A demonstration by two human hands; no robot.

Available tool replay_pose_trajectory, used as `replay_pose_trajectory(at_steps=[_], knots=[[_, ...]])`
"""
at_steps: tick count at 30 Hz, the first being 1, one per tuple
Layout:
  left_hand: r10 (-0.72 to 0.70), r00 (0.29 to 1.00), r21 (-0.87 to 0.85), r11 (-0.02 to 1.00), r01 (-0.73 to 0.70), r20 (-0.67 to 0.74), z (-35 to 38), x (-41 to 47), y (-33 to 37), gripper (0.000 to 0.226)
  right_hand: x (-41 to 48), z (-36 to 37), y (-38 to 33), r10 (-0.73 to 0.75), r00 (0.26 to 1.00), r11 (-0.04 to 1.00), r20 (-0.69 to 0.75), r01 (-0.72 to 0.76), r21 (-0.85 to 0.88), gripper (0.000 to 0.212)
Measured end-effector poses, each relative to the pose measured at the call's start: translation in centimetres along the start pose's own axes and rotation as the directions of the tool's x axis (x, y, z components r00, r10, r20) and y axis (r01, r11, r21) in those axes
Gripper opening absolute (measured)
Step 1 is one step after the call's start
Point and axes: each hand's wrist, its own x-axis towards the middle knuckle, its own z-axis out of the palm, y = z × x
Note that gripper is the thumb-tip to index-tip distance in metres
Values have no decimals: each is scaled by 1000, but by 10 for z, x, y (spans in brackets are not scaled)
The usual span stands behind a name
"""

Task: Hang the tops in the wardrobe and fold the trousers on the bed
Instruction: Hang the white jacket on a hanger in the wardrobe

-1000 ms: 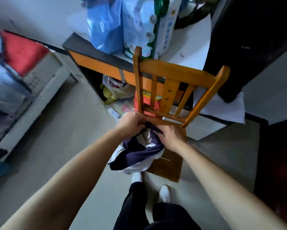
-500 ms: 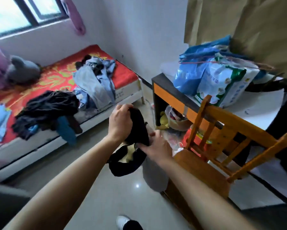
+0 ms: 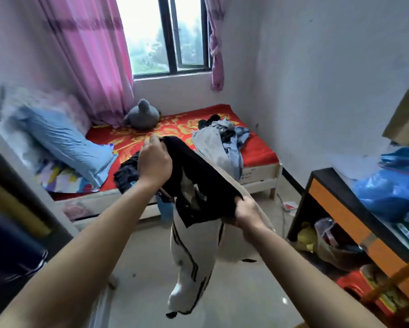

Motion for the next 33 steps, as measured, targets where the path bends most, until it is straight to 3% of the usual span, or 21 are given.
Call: replay_pose_trajectory(at_steps=[3, 6, 10, 13, 15, 18, 21, 23, 28, 31, 33], knots=[[-44, 999, 126, 991, 41, 22, -17, 23, -69, 19, 24, 52, -37, -9, 1000, 994, 1, 9, 112, 28], [-119, 993, 149, 982, 119, -12, -38, 35, -125, 19, 39, 103, -68, -9, 997, 997, 80, 3, 78, 29], [-302, 952, -8, 953, 302, -53, -68, 51, -171, 21, 45, 168, -87, -51, 972, 998, 230, 41, 49, 29], [-471, 878, -141, 878, 457, -86, -94, 60, -208, 31, 45, 211, -85, -178, 926, 977, 333, 206, -50, 9], [-485, 871, -158, 868, 470, -75, -113, 58, -233, 31, 53, 237, -82, -198, 891, 952, 409, 275, -137, 15], [-497, 863, -105, 867, 488, -90, -145, 51, -266, 31, 70, 284, -85, -184, 859, 928, 478, 312, -202, 10], [-515, 814, 45, 838, 544, -268, -177, 44, -301, 17, 84, 338, -90, -219, 816, 907, 534, 372, -197, 16], [-557, 744, 100, 772, 628, -371, -197, 38, -325, 17, 85, 374, -94, -261, 754, 872, 603, 451, -188, 19], [-657, 565, 187, 555, 811, -500, -240, 27, -376, 22, 80, 475, -100, -355, 477, 736, 804, 673, -74, 26], [-733, 426, -15, 511, 860, -531, -269, 26, -393, 18, 76, 535, -107, -306, 330, 718, 893, 696, -11, 30], [-753, 390, -110, 517, 849, -529, -285, 23, -397, 22, 72, 572, -112, -273, 224, 668, 936, 744, 16, 26]])
